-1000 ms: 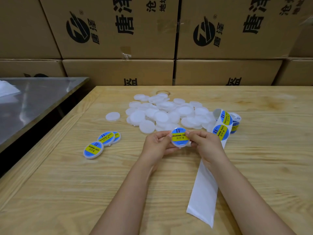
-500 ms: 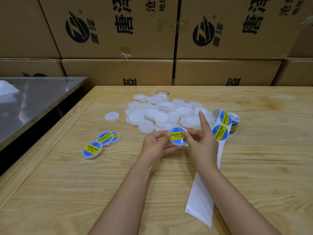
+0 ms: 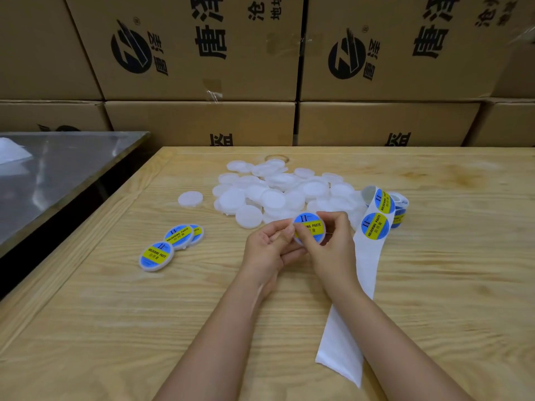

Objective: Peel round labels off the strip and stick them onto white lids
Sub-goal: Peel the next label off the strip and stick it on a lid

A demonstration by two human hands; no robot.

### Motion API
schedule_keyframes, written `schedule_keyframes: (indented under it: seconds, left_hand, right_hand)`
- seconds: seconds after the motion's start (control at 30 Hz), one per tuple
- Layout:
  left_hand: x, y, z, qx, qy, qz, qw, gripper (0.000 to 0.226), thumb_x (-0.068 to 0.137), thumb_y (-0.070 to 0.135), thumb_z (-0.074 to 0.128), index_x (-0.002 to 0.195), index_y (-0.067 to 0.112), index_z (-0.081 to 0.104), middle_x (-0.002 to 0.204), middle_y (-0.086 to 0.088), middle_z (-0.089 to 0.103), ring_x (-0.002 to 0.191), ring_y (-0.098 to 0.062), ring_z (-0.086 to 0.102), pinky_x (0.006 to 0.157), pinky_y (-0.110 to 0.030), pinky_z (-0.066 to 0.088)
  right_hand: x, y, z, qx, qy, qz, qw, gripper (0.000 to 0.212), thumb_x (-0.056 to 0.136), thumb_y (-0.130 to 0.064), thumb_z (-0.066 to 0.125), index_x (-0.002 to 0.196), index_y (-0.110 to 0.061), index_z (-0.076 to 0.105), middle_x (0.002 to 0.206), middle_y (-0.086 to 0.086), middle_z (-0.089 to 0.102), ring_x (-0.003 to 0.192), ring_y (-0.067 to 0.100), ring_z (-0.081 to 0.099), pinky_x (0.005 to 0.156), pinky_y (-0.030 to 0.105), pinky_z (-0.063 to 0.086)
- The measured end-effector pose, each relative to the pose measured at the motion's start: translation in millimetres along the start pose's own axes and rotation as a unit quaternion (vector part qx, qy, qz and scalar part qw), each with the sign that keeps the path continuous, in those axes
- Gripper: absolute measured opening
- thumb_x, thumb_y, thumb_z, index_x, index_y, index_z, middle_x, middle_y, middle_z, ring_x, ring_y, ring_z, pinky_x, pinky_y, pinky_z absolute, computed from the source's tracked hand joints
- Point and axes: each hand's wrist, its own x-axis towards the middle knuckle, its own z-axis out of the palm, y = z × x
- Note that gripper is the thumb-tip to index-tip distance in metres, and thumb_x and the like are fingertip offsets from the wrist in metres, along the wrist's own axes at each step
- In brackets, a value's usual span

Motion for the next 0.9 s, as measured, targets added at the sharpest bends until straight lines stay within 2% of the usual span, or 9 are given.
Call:
schedule_keyframes:
  seconds: [0.17, 0.3, 0.47, 0.57, 0.63, 0.7, 0.77, 0.83, 0.9]
  left_hand:
    - [0.4, 6.7, -4.2, -0.028, 0.006, -0.008, 1.0, 0.019, 0.09, 0.008, 0.054, 0.103, -0.004, 0.06, 0.087, -0.016, 0.073, 0.074, -0.026, 0.072, 0.059, -0.028, 0.057]
    - [1.2, 7.7, -8.4, 0.027, 0.014, 0.002, 1.0, 0.012, 0.09, 0.006, 0.054, 0.091, 0.002, 0.066, 0.078, -0.012, 0.073, 0.068, -0.022, 0.071, 0.056, -0.028, 0.057]
    - [1.7, 9.8, -14.1, 0.104, 0.011, 0.01, 0.994, 0.012, 0.09, 0.008, 0.056, 0.094, 0.003, 0.067, 0.08, -0.012, 0.073, 0.069, -0.023, 0.071, 0.054, -0.027, 0.055]
    - [3.4, 11.9, -15.3, 0.148, 0.049, 0.017, 0.988, 0.015, 0.09, 0.007, 0.057, 0.099, -0.001, 0.066, 0.08, -0.011, 0.072, 0.067, -0.019, 0.07, 0.052, -0.025, 0.053]
    - [6.1, 16.3, -19.0, 0.163, 0.129, 0.044, 0.977, 0.015, 0.091, 0.005, 0.056, 0.099, -0.001, 0.066, 0.078, -0.009, 0.068, 0.061, -0.014, 0.065, 0.049, -0.02, 0.051]
    - [9.4, 24.2, -30.7, 0.24, 0.255, 0.106, 0.931, 0.018, 0.091, 0.004, 0.052, 0.101, 0.002, 0.067, 0.084, -0.007, 0.066, 0.062, -0.011, 0.059, 0.051, -0.013, 0.046]
    - [8.1, 32.2, -47.1, 0.341, 0.36, 0.164, 0.853, 0.026, 0.092, 0.006, 0.046, 0.109, 0.009, 0.065, 0.094, -0.003, 0.065, 0.075, -0.015, 0.057, 0.059, -0.015, 0.037]
    - [5.8, 37.4, -60.8, 0.389, 0.411, 0.186, 0.803, 0.031, 0.094, 0.008, 0.041, 0.116, 0.01, 0.062, 0.106, -0.004, 0.064, 0.094, -0.022, 0.057, 0.07, -0.017, 0.033]
    - [6.5, 37.6, -69.2, 0.428, 0.421, 0.187, 0.778, 0.031, 0.094, 0.005, 0.041, 0.119, 0.006, 0.06, 0.12, -0.011, 0.059, 0.11, -0.025, 0.052, 0.079, -0.017, 0.031]
  right_hand:
    - [3.7, 0.0, -8.7, 0.008, -0.046, -0.04, 0.998, 0.032, 0.075, -0.019, 0.078, 0.09, -0.035, 0.055, 0.088, -0.011, 0.064, 0.075, 0.004, 0.059, 0.066, 0.012, 0.044]
    - [7.3, 0.4, -15.9, 0.046, -0.055, -0.022, 0.997, 0.015, 0.079, -0.011, 0.074, 0.081, -0.021, 0.063, 0.079, -0.002, 0.068, 0.073, 0.013, 0.062, 0.069, 0.025, 0.05]
    - [8.7, -0.7, -19.1, 0.072, -0.051, 0.005, 0.996, 0.015, 0.084, -0.008, 0.067, 0.07, -0.012, 0.063, 0.063, -0.01, 0.067, 0.055, 0.001, 0.055, 0.055, 0.013, 0.044]
    - [9.1, -1.5, -21.5, 0.025, -0.067, 0.007, 0.997, 0.012, 0.089, -0.01, 0.06, 0.083, -0.018, 0.065, 0.066, -0.011, 0.066, 0.061, 0.0, 0.056, 0.06, 0.013, 0.044]
    - [11.0, -0.4, -25.9, -0.028, -0.035, -0.012, 0.999, 0.014, 0.092, -0.013, 0.056, 0.101, -0.022, 0.063, 0.079, -0.007, 0.066, 0.069, 0.004, 0.056, 0.065, 0.015, 0.043]
    - [14.7, -0.7, -35.1, -0.1, 0.04, -0.046, 0.993, 0.019, 0.094, -0.017, 0.054, 0.11, -0.018, 0.062, 0.088, -0.004, 0.064, 0.076, 0.01, 0.054, 0.069, 0.018, 0.042]
    - [19.0, 0.9, -46.9, -0.199, 0.101, -0.075, 0.972, 0.022, 0.094, -0.018, 0.051, 0.11, -0.01, 0.064, 0.096, 0.0, 0.064, 0.09, 0.021, 0.054, 0.08, 0.03, 0.042]
    - [23.3, 7.8, -57.7, -0.301, 0.108, -0.07, 0.945, 0.023, 0.094, -0.015, 0.049, 0.108, -0.004, 0.064, 0.102, 0.008, 0.066, 0.097, 0.03, 0.052, 0.086, 0.035, 0.036]
    - [26.6, 14.5, -63.9, -0.375, 0.086, -0.036, 0.922, 0.024, 0.093, -0.012, 0.048, 0.104, -0.002, 0.066, 0.102, 0.014, 0.066, 0.096, 0.036, 0.051, 0.083, 0.038, 0.036]
